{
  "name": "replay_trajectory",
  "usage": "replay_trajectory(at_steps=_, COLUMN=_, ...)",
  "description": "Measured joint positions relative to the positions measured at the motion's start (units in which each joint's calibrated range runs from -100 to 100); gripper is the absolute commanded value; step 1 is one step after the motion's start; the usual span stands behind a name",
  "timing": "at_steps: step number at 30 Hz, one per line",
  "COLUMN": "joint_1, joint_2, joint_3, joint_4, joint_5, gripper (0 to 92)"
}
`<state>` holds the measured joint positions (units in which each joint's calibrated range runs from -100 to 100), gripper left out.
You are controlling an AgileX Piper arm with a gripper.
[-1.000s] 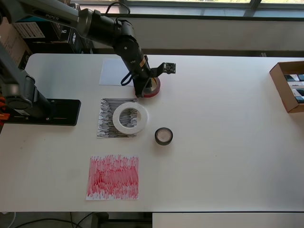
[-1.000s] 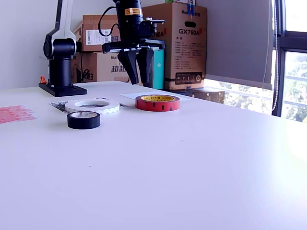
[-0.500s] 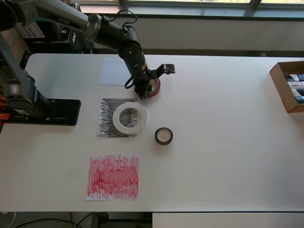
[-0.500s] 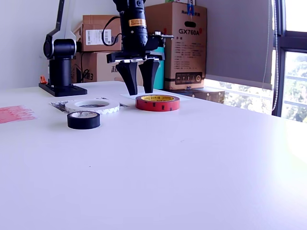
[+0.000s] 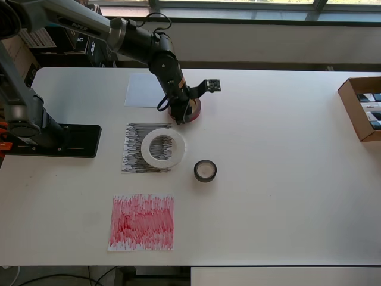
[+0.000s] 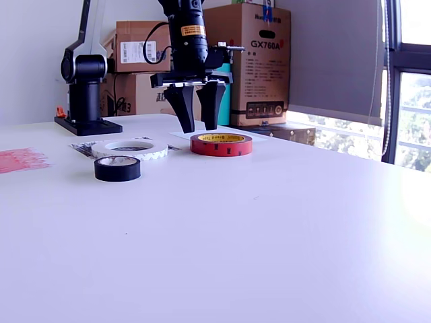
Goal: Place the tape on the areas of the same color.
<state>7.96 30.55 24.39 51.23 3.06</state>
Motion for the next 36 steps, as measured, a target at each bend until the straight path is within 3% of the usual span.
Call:
replay_trajectory(at_steps=20, joint_1=0.0, joint_2=6.0, joint_3=-1.2, joint_4=0.1, joint_5=-0.1, gripper=52.7)
replay_trajectory(at_steps=24, joint_1=0.0, joint_2=6.0, joint_3=-1.2, joint_4=0.0, joint_5=0.0, gripper=36.6)
replay_trajectory(at_steps=29, joint_1=-0.6, joint_2=5.9, joint_3=-1.2, joint_4=0.1, joint_5=0.1, gripper=0.4)
replay_trajectory(at_steps=36, joint_1=-0.9, joint_2=4.6, joint_3=-0.7, joint_4=0.4, joint_5=-0.4, gripper=0.0)
